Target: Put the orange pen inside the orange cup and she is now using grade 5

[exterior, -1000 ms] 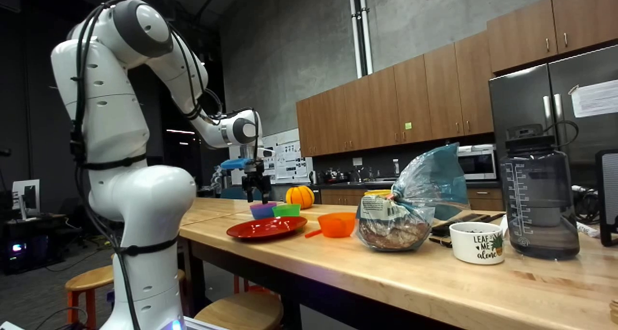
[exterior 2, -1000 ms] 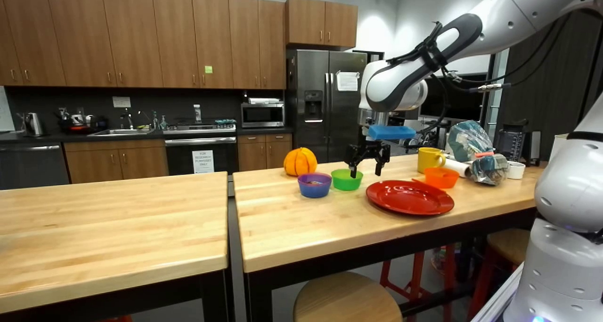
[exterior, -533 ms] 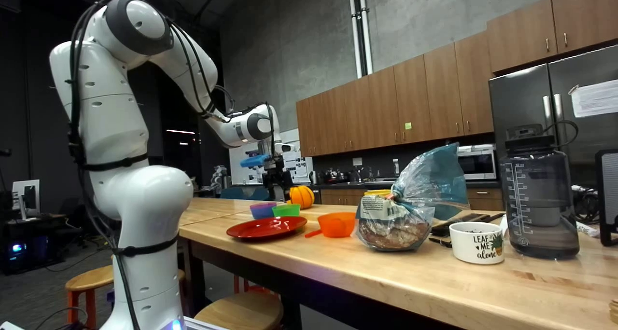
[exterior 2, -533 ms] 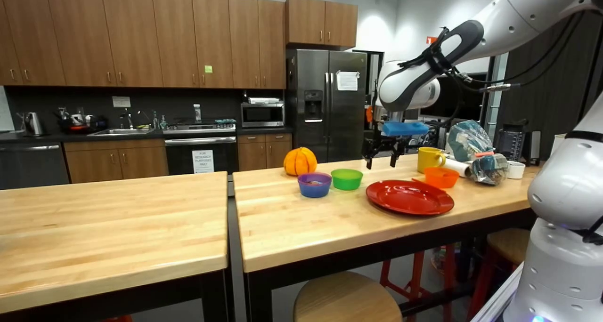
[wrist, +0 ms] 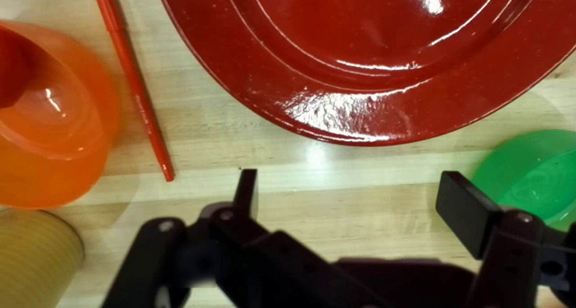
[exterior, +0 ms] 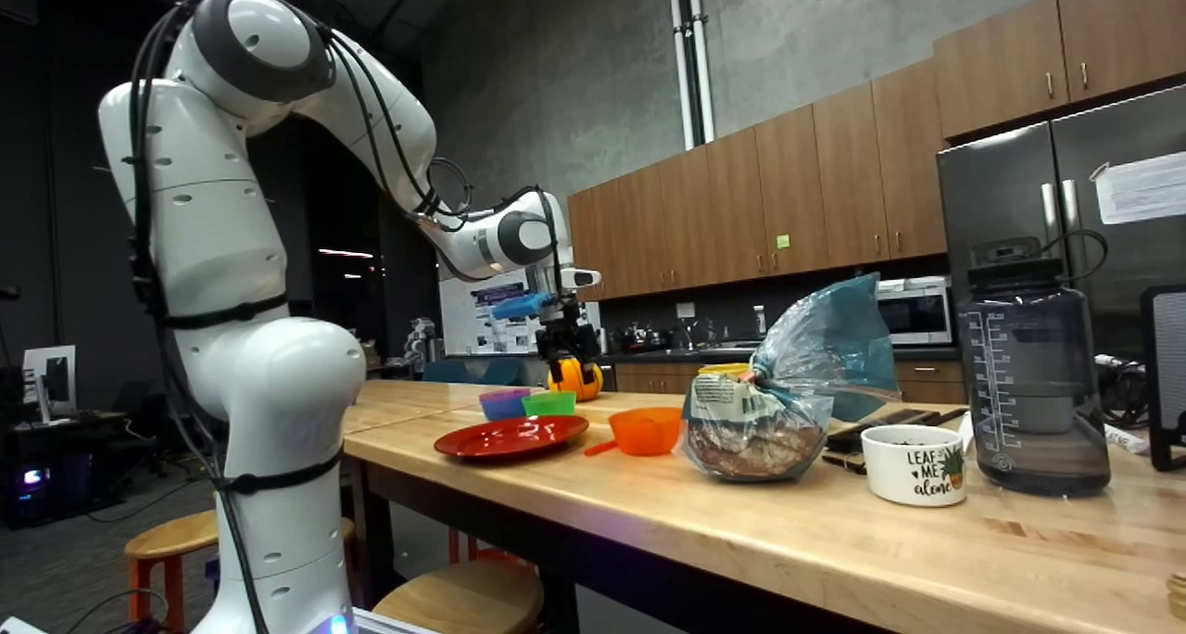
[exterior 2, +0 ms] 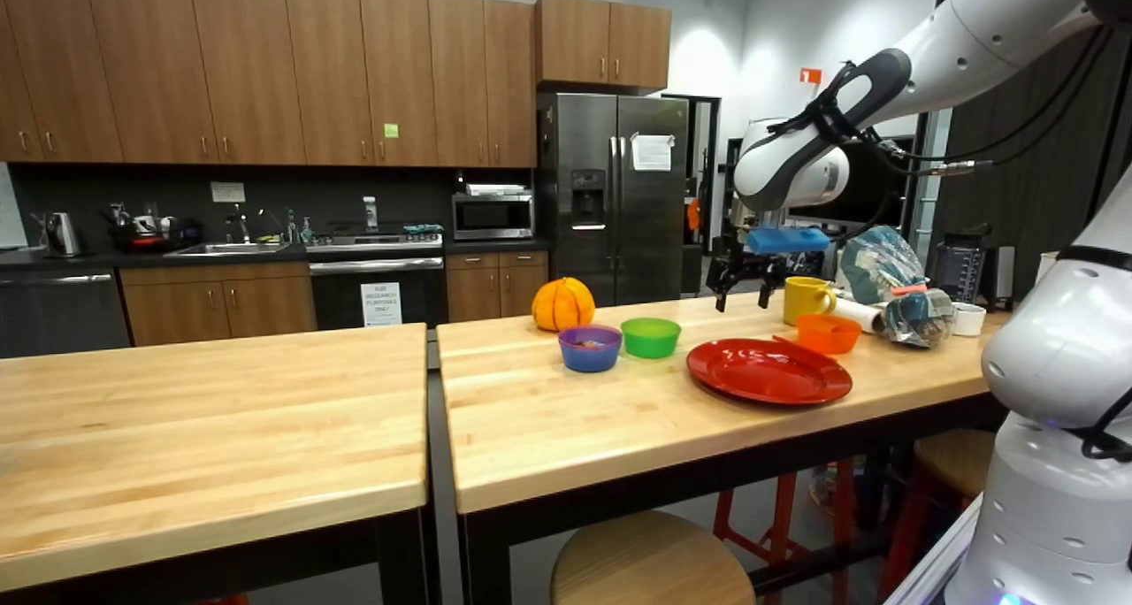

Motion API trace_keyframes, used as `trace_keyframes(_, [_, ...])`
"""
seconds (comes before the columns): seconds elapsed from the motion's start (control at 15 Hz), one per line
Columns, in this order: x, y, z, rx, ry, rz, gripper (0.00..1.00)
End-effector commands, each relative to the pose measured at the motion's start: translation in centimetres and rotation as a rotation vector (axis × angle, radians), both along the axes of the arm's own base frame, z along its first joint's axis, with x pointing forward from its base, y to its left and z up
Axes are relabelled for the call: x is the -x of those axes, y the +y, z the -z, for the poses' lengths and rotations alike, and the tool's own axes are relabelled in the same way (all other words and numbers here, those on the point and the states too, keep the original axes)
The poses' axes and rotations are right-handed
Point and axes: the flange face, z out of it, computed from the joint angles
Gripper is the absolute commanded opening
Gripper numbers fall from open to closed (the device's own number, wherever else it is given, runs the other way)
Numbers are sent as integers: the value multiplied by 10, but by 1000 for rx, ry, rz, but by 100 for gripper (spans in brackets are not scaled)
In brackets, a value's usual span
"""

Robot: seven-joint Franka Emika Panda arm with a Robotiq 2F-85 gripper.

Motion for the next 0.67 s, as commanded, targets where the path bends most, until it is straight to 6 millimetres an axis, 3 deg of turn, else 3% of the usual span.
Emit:
trace_keyframes(0.0, [0,-3,0,-1,1,3,100])
trace_keyframes(0.6, [-2,-4,1,-1,2,3,100])
